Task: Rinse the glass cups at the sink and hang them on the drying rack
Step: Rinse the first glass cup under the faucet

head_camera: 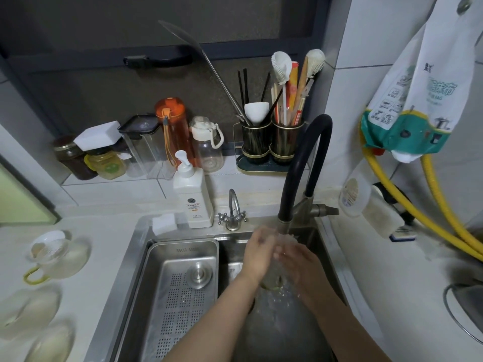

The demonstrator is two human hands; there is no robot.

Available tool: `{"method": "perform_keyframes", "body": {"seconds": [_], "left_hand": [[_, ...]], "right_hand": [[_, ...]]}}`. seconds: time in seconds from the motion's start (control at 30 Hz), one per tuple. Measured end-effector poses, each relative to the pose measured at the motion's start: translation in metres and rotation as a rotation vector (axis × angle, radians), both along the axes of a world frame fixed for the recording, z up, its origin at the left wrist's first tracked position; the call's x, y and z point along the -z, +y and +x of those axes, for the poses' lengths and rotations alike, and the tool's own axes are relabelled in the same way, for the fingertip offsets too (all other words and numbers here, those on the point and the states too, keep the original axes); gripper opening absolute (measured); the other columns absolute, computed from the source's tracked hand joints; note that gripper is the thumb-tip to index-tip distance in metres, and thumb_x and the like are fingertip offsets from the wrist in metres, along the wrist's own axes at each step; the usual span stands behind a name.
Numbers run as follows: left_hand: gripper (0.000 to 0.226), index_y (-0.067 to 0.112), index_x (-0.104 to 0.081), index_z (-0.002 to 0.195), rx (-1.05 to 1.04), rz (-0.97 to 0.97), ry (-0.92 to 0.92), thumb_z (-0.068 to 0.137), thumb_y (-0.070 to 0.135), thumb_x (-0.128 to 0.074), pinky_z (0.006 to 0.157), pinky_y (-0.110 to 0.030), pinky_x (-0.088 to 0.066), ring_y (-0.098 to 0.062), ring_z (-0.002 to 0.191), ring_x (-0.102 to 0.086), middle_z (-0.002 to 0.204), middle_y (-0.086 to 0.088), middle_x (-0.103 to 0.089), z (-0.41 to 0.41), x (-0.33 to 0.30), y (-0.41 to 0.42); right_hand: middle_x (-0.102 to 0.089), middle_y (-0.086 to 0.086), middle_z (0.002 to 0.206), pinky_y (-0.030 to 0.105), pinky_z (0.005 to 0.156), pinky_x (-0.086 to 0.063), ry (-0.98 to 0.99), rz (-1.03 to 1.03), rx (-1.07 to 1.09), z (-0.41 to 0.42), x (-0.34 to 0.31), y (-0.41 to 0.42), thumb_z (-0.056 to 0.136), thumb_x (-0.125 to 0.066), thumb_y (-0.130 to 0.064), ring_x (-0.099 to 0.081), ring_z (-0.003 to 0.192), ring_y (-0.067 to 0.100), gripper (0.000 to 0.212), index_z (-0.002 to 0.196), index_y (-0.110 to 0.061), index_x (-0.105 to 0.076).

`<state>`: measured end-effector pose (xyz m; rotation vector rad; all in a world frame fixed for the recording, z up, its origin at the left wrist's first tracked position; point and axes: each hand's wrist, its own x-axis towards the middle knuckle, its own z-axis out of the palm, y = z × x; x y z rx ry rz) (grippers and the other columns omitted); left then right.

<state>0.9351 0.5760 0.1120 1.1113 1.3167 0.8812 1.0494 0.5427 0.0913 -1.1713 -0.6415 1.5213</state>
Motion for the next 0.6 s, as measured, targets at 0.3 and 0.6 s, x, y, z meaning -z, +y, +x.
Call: {"method": "perform_keyframes", "body": {"seconds": [0.3,0.6], "left_hand": [[0.054,0.040,-0.042,0.134,0.103,0.032,-0.083,0.085,0.045,-0.064,0.092,-0.016,-0.035,-0.003,0.120,-0.042,0.132,0.015,-0.043,-0.008,0.014,-0.014],[0.083,0.037,-0.029,0.145,0.072,-0.050,-0.093,0.074,0.056,-0.069,0.108,-0.037,-0.040,-0.012,0.127,-0.044,0.139,0.008,-0.042,-0.004,0.010,-0.019]], "right_hand": [[-0.073,0.011,0.097,0.032,0.077,-0.054,-0.096,-0.078,-0.065,0.004,-0.014,0.004,0.096,-0.050,-0.020,-0.070,0.090,0.020,0.023,0.100,-0.007,-0.068],[-0.074,0.011,0.084,0.036,0.075,-0.057,-0.269,-0.092,-0.052,-0.005,-0.020,0.007,0.091,-0.058,-0.021,-0.072,0.082,0.024,0.020,0.090,-0.007,-0.071]]}}
